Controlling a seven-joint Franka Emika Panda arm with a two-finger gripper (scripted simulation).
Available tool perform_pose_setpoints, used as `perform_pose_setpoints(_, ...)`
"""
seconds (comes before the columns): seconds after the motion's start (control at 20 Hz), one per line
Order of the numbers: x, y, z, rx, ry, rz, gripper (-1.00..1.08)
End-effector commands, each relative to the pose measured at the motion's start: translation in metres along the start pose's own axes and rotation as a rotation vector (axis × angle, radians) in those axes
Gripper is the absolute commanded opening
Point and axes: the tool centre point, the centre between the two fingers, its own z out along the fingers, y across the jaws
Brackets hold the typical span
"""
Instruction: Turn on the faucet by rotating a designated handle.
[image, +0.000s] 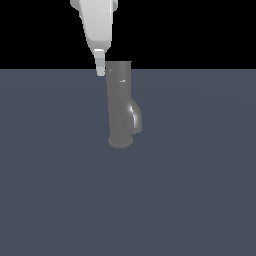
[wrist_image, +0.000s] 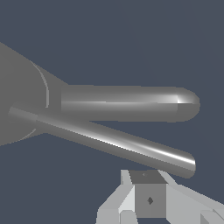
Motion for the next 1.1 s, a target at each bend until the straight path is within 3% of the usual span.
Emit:
perform_pose_setpoints(0.0, 0.015, 0.009, 0.000, -0.002, 0.000, 0.013, -1.00)
perform_pose_setpoints(0.1, 0.006, 0.005, 0.000, -0.001, 0.001, 0.002, -1.00)
perform_pose_setpoints(1.05, 0.107, 0.003, 0.000, -0.002, 0.001, 0.012, -1.00)
